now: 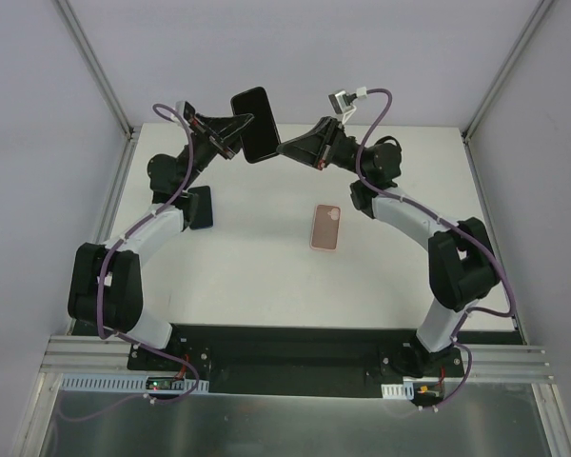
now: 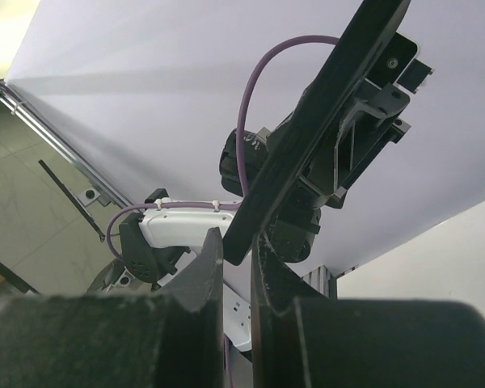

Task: Take the phone out of the phone case
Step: Remove the phone case from the phone.

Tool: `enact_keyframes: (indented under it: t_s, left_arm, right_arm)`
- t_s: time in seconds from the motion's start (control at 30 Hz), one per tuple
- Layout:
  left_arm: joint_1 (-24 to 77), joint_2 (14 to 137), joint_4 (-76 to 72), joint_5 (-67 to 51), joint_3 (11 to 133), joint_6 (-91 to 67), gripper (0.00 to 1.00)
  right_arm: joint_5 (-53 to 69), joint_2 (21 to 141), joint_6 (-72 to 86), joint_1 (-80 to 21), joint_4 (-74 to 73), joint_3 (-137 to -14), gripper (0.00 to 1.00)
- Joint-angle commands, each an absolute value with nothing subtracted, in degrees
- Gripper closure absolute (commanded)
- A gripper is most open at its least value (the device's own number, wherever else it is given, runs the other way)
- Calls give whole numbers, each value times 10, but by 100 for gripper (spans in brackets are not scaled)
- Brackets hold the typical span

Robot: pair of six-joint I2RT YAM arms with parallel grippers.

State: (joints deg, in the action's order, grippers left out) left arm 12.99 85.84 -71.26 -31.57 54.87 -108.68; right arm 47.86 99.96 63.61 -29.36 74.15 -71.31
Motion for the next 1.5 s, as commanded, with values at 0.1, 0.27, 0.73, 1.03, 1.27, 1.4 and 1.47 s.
enact_keyframes:
  t_s: [0.1, 0.27, 0.73, 1.03, 1.27, 1.4, 1.47]
  left_arm:
    - [145, 810, -964, -302, 588, -1296, 100]
    - [145, 808, -964, -299, 592, -1297, 100]
    - [145, 799, -964, -280, 618, -1310, 100]
    - [145, 787, -964, -289, 573, -1320, 100]
    - [152, 776, -960, -294, 537, -1325, 100]
    - [152, 775, -960, -294, 530, -1328, 100]
    - [151, 774, -960, -294, 529, -1331, 100]
  right_arm:
    - [522, 1044, 599, -308, 879, -735, 98]
    - [540, 1058, 595, -308, 879, -736, 99]
    - [674, 1091, 591, -316, 879, -804, 97]
    - [757, 1107, 598, -315, 878, -837, 98]
    - [773, 1113, 600, -304, 878, -853, 98]
    - [780, 1115, 605, -298, 878, -857, 98]
    - [791, 1115, 605, -297, 878, -859, 99]
